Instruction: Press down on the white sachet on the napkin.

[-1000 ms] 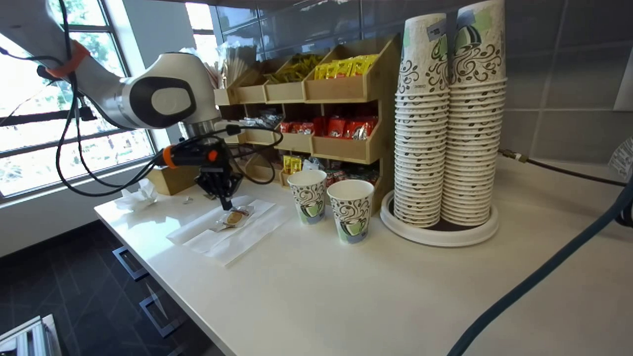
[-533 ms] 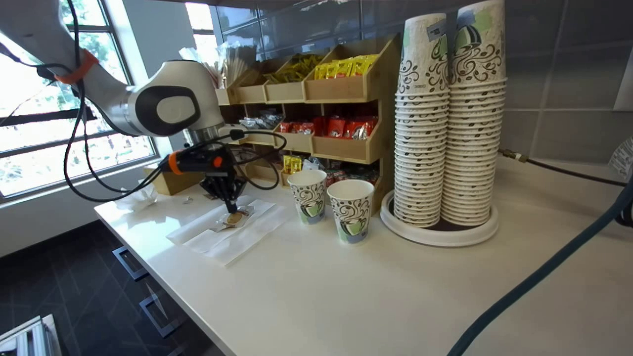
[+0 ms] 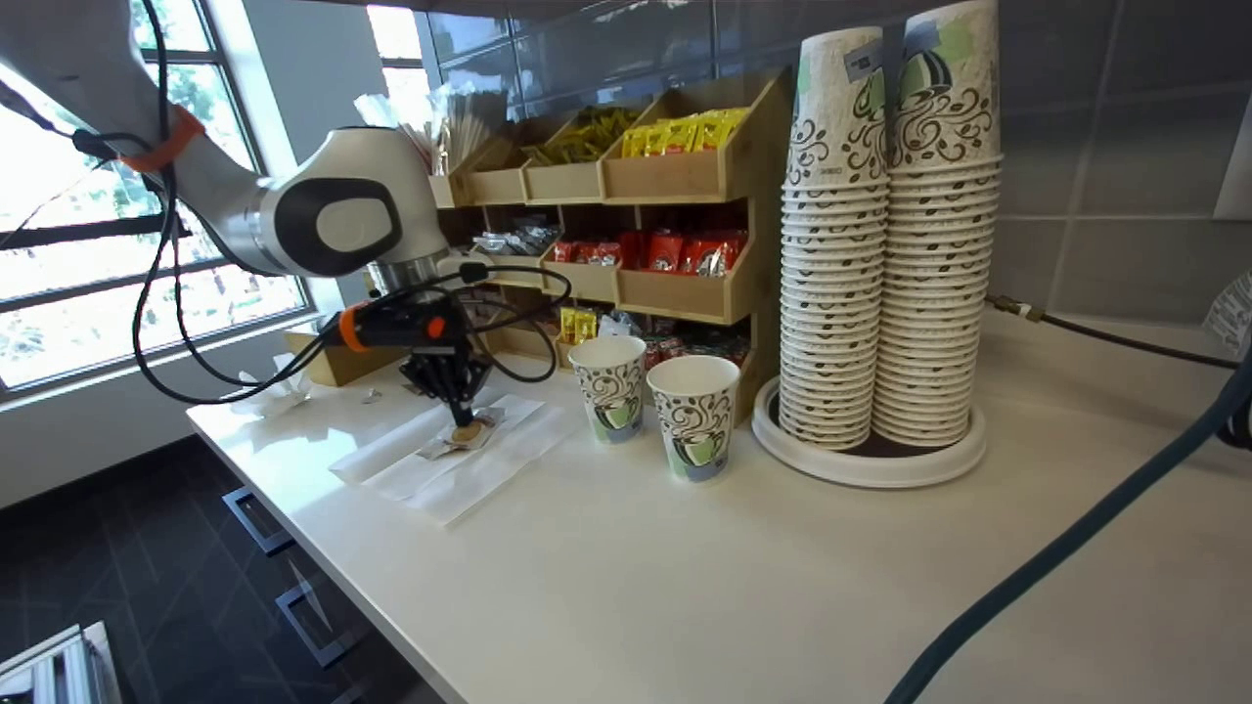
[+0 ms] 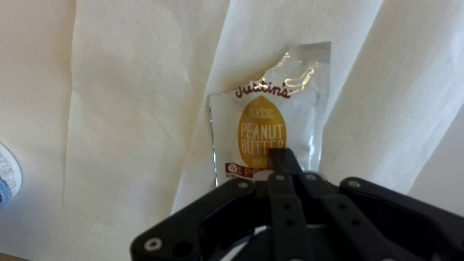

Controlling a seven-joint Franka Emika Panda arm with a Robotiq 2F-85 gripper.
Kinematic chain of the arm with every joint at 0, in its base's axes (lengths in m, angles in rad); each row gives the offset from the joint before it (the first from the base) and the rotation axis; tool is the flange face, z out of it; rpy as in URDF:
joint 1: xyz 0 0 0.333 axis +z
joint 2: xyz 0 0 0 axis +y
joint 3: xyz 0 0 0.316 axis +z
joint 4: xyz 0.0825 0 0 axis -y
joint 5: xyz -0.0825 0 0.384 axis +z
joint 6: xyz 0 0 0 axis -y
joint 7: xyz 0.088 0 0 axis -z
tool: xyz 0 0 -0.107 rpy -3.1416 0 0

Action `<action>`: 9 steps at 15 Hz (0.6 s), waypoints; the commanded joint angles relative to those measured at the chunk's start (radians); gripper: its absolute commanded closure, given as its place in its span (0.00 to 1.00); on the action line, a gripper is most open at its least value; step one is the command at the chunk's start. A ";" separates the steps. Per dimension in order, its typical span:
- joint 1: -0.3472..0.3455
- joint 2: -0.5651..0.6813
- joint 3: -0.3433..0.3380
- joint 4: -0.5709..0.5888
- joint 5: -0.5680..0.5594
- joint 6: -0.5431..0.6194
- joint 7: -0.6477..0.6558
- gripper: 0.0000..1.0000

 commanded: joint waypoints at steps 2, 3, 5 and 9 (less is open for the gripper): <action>-0.012 0.029 0.000 0.009 -0.018 0.020 0.003 1.00; -0.012 0.031 0.000 0.009 -0.016 0.020 0.002 1.00; -0.011 0.036 0.001 0.009 -0.018 0.022 0.005 1.00; -0.011 0.046 -0.001 0.009 -0.037 0.027 0.031 1.00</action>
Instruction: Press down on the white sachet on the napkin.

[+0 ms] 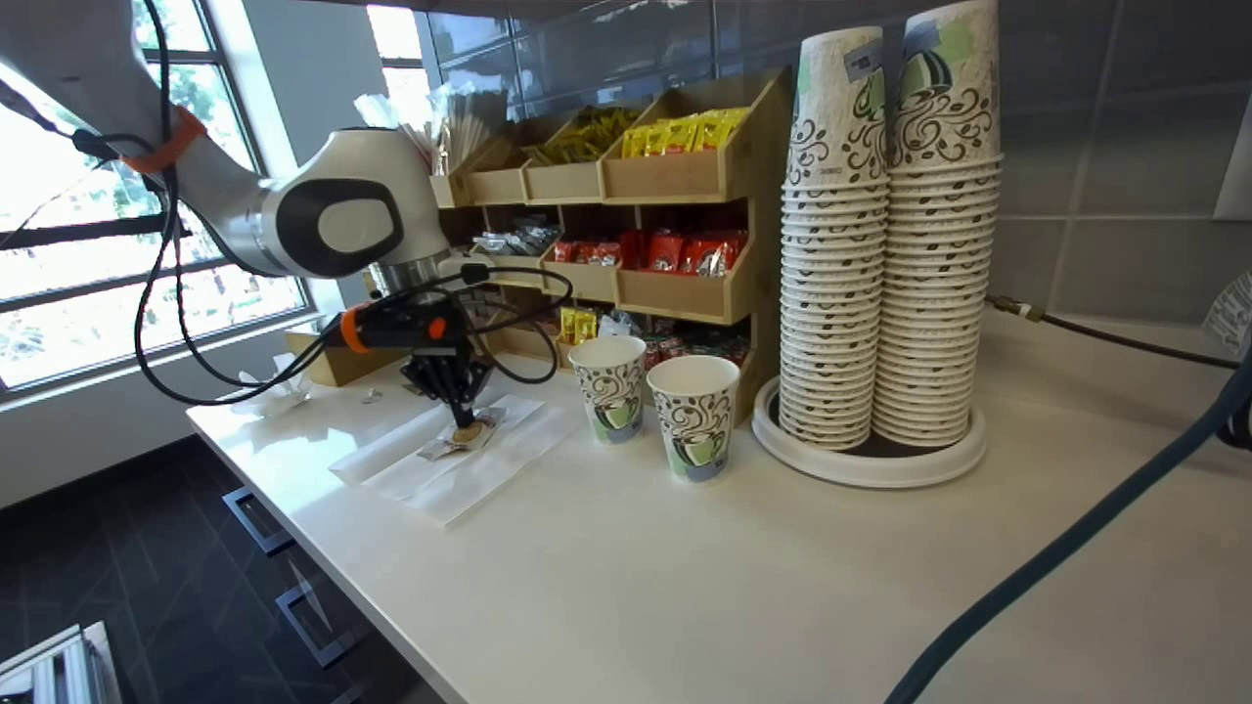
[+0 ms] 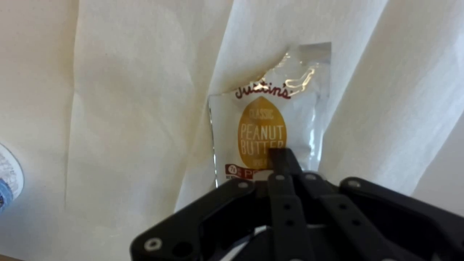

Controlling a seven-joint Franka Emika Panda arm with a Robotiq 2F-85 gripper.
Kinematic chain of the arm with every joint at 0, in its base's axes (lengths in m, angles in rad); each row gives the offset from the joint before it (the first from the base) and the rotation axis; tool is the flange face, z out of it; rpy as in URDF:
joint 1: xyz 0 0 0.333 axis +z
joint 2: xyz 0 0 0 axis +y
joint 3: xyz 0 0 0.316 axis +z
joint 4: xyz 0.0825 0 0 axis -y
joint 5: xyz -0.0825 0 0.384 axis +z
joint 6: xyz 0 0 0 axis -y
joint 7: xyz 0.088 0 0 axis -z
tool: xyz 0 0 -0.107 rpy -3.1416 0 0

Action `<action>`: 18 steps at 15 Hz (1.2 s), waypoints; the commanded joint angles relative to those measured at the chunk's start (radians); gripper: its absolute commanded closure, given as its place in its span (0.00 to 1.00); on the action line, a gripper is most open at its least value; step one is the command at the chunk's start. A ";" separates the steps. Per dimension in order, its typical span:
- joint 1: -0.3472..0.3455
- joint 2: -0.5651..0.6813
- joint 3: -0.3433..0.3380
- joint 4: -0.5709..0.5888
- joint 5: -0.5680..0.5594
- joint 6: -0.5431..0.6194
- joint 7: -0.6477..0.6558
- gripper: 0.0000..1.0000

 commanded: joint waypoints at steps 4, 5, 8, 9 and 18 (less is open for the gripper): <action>-0.009 0.044 -0.004 0.005 -0.055 0.033 0.067 1.00; -0.009 0.045 -0.004 0.004 -0.052 0.031 0.068 1.00; -0.010 0.050 -0.004 0.003 -0.056 0.026 0.078 1.00; -0.010 0.051 -0.004 0.004 -0.054 0.024 0.079 1.00; -0.006 0.023 0.002 0.008 -0.035 0.017 0.067 1.00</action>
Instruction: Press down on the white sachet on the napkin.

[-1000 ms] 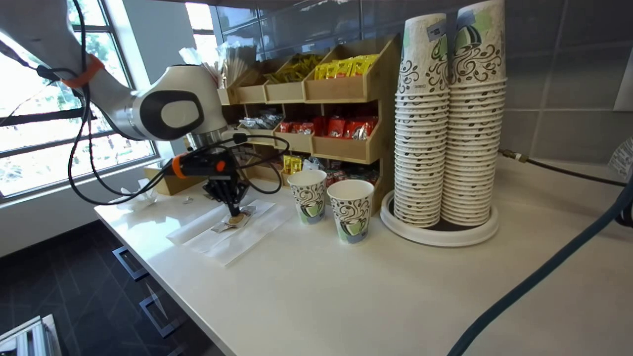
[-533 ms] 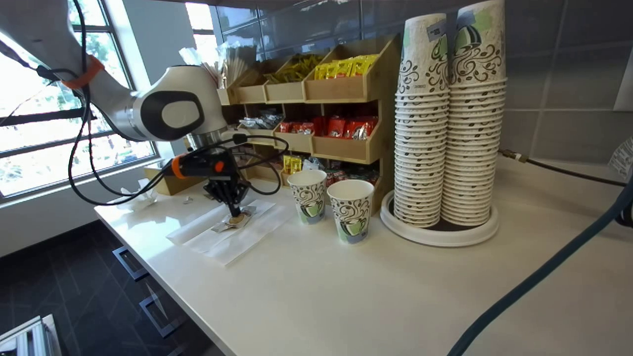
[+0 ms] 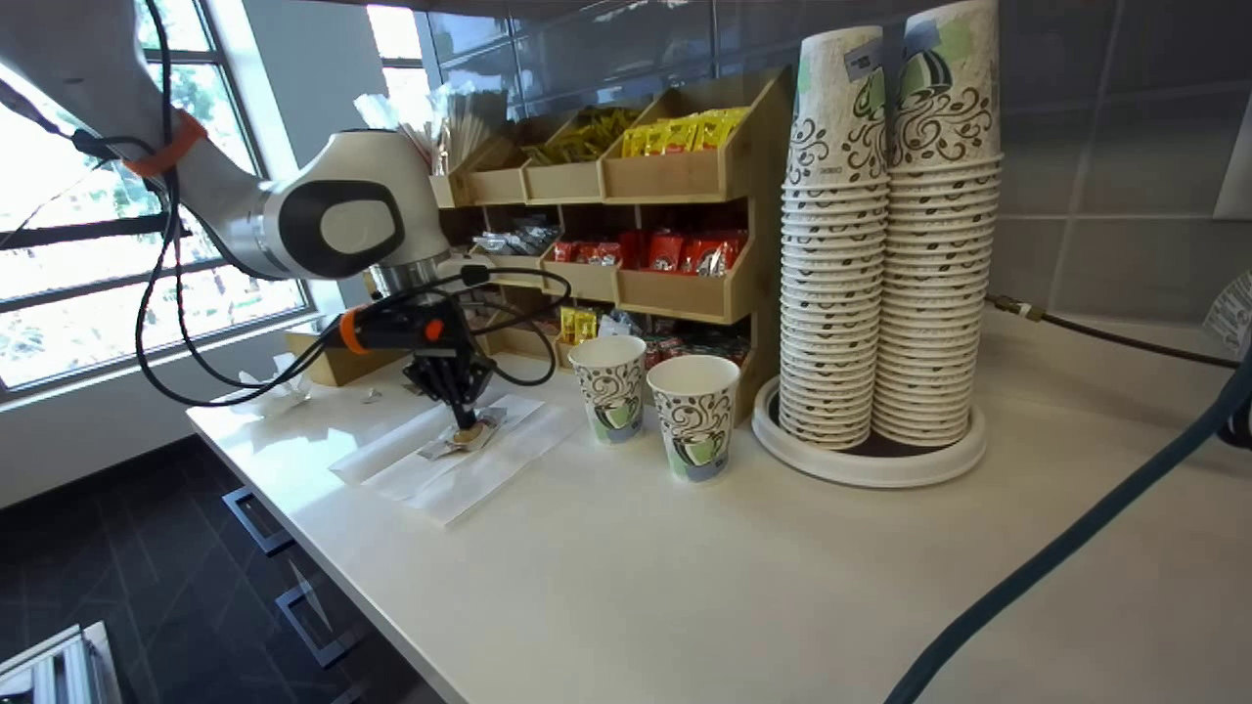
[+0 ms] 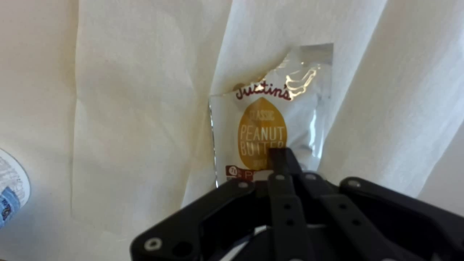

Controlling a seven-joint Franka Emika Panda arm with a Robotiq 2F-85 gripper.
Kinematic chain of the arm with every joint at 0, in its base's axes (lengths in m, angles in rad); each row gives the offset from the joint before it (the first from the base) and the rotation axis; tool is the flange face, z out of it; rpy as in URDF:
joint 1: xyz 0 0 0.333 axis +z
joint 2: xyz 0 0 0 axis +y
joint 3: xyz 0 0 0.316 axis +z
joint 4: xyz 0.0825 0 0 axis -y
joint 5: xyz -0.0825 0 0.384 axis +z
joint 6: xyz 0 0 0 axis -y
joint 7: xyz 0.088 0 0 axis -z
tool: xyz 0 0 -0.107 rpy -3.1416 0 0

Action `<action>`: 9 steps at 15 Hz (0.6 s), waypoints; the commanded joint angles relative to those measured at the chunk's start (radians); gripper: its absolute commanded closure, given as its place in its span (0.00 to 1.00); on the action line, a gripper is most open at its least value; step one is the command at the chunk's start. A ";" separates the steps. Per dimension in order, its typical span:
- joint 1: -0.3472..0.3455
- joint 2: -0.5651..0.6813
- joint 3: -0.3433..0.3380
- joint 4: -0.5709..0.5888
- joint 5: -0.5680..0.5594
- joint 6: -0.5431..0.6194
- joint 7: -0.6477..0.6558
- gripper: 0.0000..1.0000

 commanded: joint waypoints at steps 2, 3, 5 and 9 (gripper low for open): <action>-0.001 0.001 0.006 0.009 -0.015 0.011 0.023 1.00; 0.000 -0.005 0.007 0.009 -0.017 0.008 0.025 1.00; 0.001 -0.019 0.008 0.008 -0.015 0.005 0.024 1.00; 0.000 -0.040 0.005 0.005 -0.035 -0.009 0.039 1.00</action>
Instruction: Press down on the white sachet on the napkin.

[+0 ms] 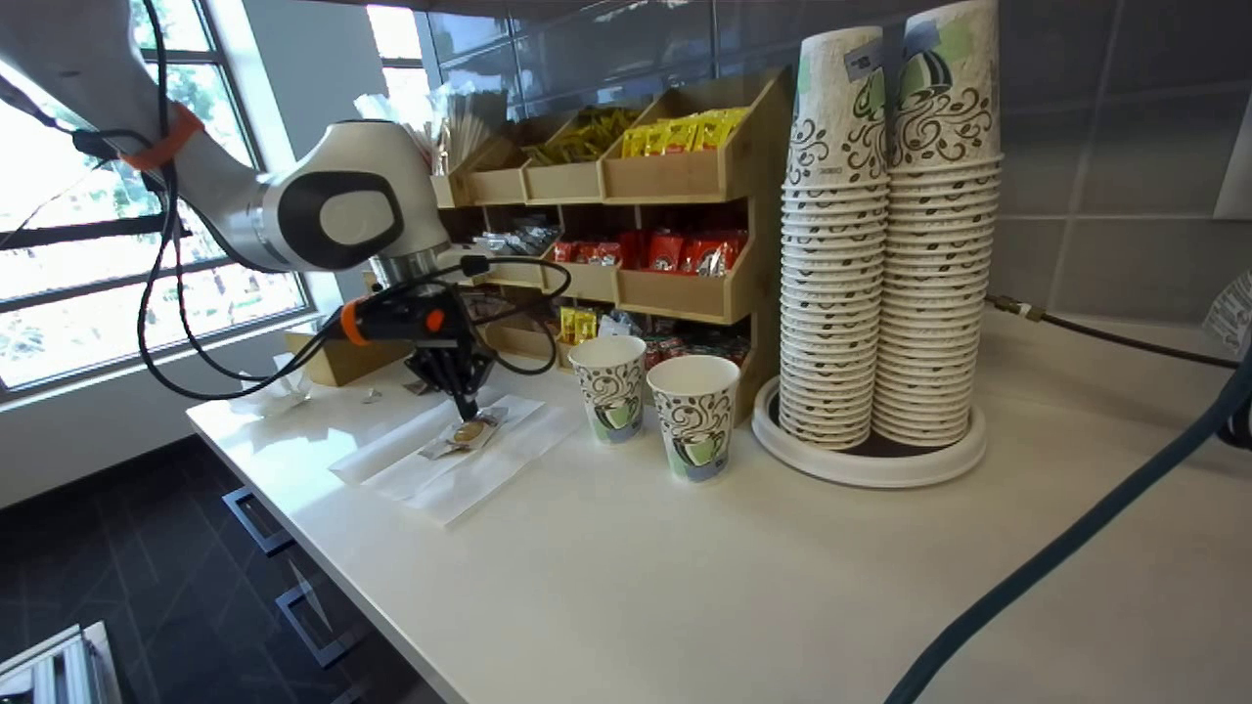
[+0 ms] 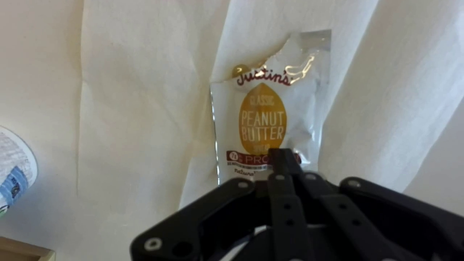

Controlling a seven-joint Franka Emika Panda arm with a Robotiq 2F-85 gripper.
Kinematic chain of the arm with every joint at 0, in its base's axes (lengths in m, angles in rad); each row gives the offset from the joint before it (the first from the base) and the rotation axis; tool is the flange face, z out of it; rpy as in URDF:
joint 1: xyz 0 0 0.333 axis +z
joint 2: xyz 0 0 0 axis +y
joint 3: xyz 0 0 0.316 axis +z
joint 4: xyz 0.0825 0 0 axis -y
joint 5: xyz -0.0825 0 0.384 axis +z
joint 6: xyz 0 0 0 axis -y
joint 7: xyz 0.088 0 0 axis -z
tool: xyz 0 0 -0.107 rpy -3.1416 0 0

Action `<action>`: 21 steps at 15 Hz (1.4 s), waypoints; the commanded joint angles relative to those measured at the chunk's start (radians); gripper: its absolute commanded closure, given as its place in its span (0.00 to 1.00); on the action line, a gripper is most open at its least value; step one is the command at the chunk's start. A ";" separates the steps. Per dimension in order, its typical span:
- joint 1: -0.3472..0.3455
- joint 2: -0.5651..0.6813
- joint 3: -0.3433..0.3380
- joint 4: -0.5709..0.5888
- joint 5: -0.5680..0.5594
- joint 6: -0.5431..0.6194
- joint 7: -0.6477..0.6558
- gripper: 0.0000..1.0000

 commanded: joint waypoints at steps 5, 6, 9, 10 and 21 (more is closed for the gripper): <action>-0.004 -0.052 0.001 -0.010 -0.068 -0.051 0.040 1.00; -0.005 -0.052 0.000 -0.011 -0.073 -0.062 0.034 1.00; -0.005 -0.044 0.000 -0.009 -0.091 -0.087 0.040 1.00; -0.005 -0.040 0.000 -0.008 -0.094 -0.090 0.038 1.00; -0.007 -0.001 -0.002 -0.010 -0.093 -0.067 0.039 1.00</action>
